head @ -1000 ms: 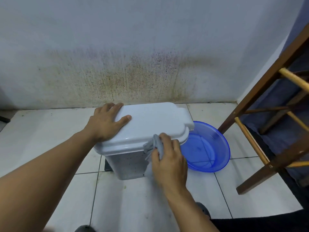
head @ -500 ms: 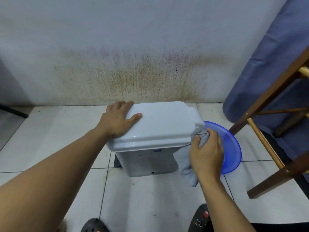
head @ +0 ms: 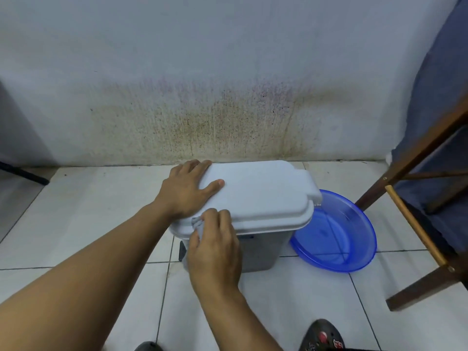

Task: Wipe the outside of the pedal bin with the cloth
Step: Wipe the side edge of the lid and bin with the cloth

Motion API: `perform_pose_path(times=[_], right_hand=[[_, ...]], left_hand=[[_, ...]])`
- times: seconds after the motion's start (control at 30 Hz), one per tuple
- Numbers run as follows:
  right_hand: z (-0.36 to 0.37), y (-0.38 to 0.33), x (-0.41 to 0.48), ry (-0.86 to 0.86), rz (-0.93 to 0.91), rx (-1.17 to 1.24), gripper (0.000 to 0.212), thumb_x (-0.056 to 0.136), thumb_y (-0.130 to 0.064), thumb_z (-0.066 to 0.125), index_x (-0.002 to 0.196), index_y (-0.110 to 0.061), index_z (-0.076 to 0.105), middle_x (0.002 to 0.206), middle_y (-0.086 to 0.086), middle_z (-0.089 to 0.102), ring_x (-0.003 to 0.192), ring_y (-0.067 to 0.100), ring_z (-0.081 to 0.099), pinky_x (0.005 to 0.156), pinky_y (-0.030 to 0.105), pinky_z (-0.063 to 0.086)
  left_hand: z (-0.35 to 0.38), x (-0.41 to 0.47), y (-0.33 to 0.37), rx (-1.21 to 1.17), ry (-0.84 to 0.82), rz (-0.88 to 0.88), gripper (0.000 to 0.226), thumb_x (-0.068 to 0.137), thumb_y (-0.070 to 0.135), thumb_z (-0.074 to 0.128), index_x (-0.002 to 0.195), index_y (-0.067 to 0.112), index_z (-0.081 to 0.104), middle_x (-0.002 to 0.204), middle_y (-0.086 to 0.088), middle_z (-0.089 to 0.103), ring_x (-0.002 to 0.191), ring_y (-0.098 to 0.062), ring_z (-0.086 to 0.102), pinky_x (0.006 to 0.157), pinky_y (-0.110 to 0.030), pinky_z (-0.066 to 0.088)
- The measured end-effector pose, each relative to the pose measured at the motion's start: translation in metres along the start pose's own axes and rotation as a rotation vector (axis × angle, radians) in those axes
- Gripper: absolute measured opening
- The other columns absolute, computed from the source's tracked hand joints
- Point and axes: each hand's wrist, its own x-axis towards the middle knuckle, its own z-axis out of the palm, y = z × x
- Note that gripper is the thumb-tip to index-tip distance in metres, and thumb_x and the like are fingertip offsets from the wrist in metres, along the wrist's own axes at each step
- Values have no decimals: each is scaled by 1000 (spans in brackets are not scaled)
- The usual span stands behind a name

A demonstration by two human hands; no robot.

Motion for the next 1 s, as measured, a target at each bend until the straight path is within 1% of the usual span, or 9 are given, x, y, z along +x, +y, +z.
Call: perform_pose_path(times=[0.1, 0.2, 0.27, 0.33, 0.43, 0.57, 0.73, 0.9, 1.0], right_hand=[[-9, 15, 4, -13, -23, -3, 31, 81, -22, 76, 96, -25, 49, 93, -4, 49, 68, 16, 54, 49, 31, 52], [-34, 52, 9, 19, 40, 37, 21, 89, -26, 66, 98, -26, 47, 99, -4, 51, 72, 18, 56, 52, 34, 51], [-54, 82, 16, 62, 120, 91, 14, 90, -26, 62, 98, -24, 50, 101, -3, 52, 74, 18, 51, 54, 27, 40], [-70, 112, 26, 124, 211, 109, 12, 90, -25, 61, 98, -21, 53, 102, -1, 55, 78, 19, 49, 59, 29, 32], [-90, 144, 39, 178, 369, 203, 13, 91, -24, 61, 99, -23, 51, 99, -3, 60, 83, 19, 52, 67, 32, 37], [-106, 163, 60, 202, 531, 411, 21, 89, -21, 67, 98, -28, 49, 84, -9, 61, 82, 20, 59, 60, 30, 40], [-107, 183, 76, 161, 520, 359, 9, 90, -19, 65, 86, -24, 59, 80, -12, 64, 83, 18, 61, 63, 30, 43], [-99, 197, 71, 61, 433, 185, 10, 93, -20, 58, 87, -28, 61, 94, -5, 66, 87, 19, 59, 68, 27, 39], [-107, 201, 71, 118, 450, 153, 9, 92, -22, 62, 87, -27, 58, 95, -4, 64, 85, 17, 58, 64, 27, 39]], left_hand=[[0, 2, 0, -4, -12, 1, 80, 85, 84, 33, 152, 41, 32, 158, 5, 34, 145, -29, 28, 116, -52, 29], [-1, 3, 1, 3, -15, 3, 88, 79, 88, 26, 152, 40, 32, 158, 3, 35, 144, -31, 31, 116, -54, 30], [-2, 3, 2, 7, -21, 1, 91, 78, 90, 24, 152, 39, 33, 158, 3, 34, 143, -31, 31, 116, -55, 30], [-2, 3, 1, 13, -26, -1, 92, 77, 90, 23, 152, 38, 32, 159, 3, 34, 143, -32, 31, 116, -56, 31], [-2, 3, 1, 20, -31, -3, 91, 78, 90, 23, 153, 38, 32, 159, 3, 34, 143, -32, 31, 115, -57, 31], [-2, 2, 1, 5, -36, -15, 92, 77, 91, 25, 153, 39, 32, 160, 3, 33, 145, -32, 30, 116, -57, 29], [-2, 3, -1, 4, -36, -15, 92, 77, 92, 25, 152, 39, 33, 160, 3, 33, 145, -32, 30, 116, -59, 29], [0, 4, -2, 6, -28, -16, 93, 76, 94, 24, 151, 41, 33, 160, 3, 33, 144, -33, 30, 115, -59, 30], [1, 4, -2, 7, -21, -21, 94, 75, 94, 25, 151, 41, 33, 160, 3, 33, 144, -34, 30, 115, -59, 30]])
